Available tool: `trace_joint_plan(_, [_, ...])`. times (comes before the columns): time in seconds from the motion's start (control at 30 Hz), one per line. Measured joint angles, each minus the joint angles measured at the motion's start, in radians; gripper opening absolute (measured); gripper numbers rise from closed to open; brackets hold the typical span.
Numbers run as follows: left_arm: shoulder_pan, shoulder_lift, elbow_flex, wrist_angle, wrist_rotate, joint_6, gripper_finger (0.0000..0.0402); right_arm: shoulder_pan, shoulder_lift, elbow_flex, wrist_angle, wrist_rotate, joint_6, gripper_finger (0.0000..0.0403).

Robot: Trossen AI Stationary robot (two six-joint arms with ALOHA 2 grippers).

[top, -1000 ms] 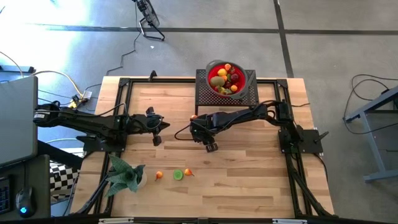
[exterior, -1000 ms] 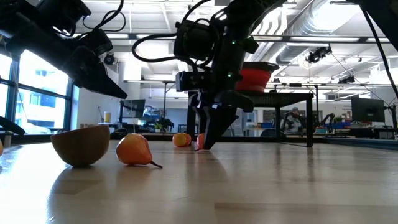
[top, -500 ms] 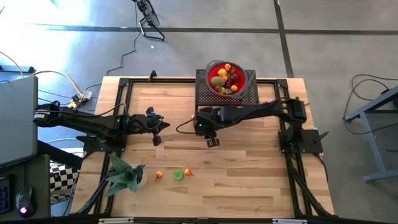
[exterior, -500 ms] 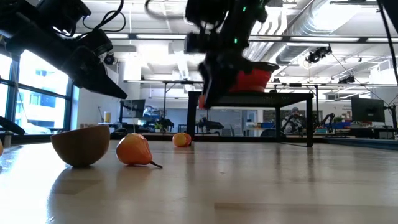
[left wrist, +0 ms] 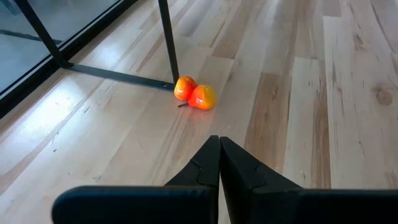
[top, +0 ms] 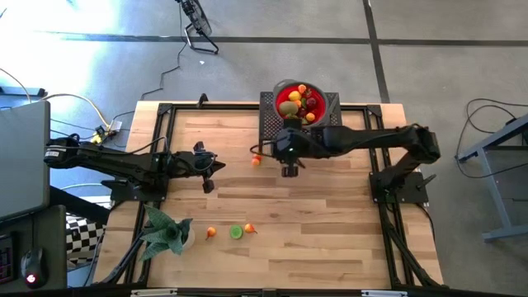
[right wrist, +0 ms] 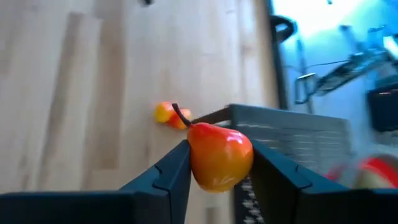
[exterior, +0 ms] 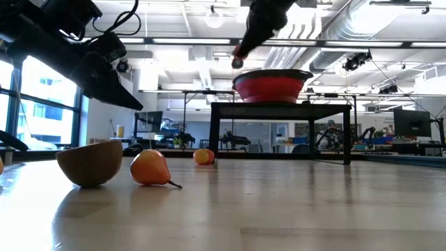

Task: Pick & Place Fruit
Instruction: Put the pear into the strainer on the shelf

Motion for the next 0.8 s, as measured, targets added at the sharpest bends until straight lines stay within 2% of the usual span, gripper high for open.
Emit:
trace_joint_plan(0.3, [0.0, 0.0, 0.0, -0.001, 0.0, 0.0, 0.0006, -0.033, -0.116, 0.0, -0.009, 0.171, -0.009, 0.0137])
trace_joint_plan(0.53, [0.0, 0.0, 0.0, -0.001, 0.0, 0.0, 0.0006, -0.126, -0.14, 0.0, -0.012, 0.164, -0.012, 0.0136])
trace_joint_plan(0.8, [0.0, 0.0, 0.0, -0.001, 0.001, 0.0, 0.0006, -0.291, -0.125, -0.001, -0.092, 0.075, -0.007, 0.0135])
